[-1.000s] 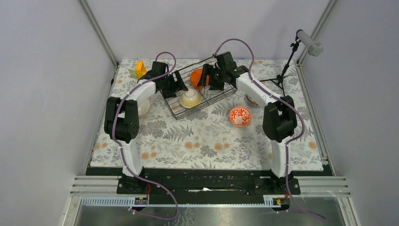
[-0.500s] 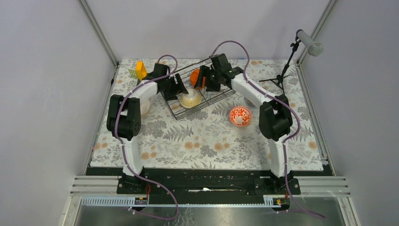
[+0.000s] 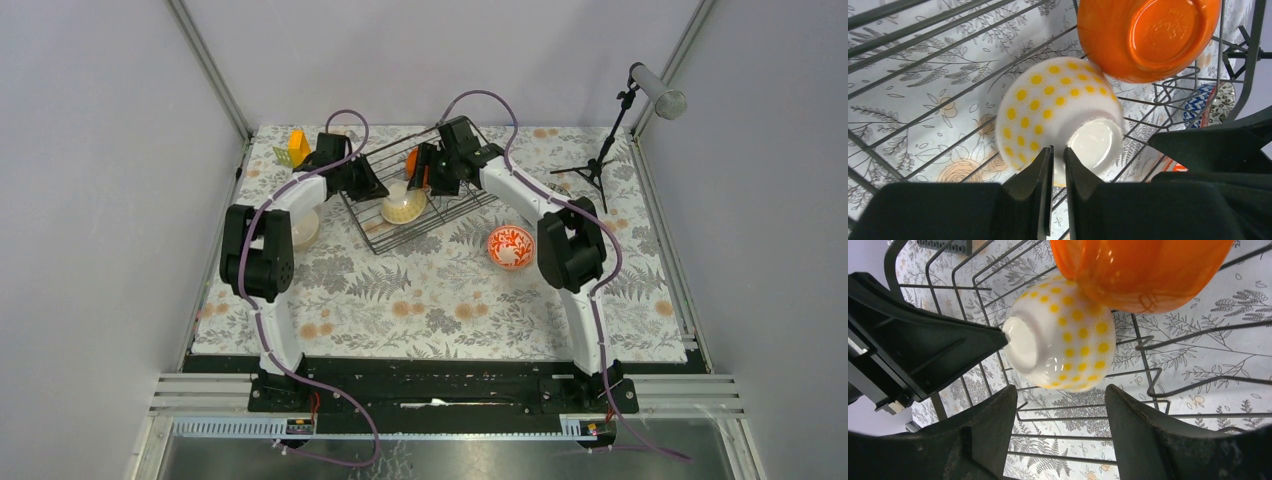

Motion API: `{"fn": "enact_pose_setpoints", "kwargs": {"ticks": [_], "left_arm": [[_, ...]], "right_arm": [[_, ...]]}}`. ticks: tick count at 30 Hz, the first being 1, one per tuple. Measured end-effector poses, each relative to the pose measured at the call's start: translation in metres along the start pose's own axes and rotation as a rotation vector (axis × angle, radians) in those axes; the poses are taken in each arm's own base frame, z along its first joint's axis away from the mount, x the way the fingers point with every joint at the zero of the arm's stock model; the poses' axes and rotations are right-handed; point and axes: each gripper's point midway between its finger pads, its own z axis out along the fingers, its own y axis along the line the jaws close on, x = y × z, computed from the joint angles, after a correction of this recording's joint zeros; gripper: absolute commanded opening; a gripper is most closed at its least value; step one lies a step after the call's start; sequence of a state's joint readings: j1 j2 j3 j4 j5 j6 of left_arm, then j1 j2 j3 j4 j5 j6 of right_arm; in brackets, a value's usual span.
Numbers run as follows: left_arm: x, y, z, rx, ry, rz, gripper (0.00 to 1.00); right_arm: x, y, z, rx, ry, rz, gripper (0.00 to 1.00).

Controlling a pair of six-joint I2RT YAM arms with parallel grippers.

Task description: Unload the bowls from the dish rack

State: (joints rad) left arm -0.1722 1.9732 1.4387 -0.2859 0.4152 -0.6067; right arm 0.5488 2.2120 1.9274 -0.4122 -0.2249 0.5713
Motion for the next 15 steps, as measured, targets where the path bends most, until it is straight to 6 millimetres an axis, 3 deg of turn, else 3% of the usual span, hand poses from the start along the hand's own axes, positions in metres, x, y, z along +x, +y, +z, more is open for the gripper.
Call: {"fn": "enact_pose_setpoints", "kwargs": {"ticks": [4, 8, 15], "left_arm": [[0.0, 0.004, -0.002, 0.015, -0.012, -0.01, 0.15], [-0.002, 0.005, -0.002, 0.03, -0.025, -0.012, 0.14], [-0.003, 0.005, -0.002, 0.038, -0.034, -0.008, 0.14]], "right_arm": [[-0.006, 0.001, 0.006, 0.002, -0.009, -0.001, 0.73], [-0.008, 0.0, 0.01, 0.006, -0.012, -0.001, 0.83], [-0.009, -0.002, 0.018, 0.019, -0.012, 0.015, 0.81]]}}
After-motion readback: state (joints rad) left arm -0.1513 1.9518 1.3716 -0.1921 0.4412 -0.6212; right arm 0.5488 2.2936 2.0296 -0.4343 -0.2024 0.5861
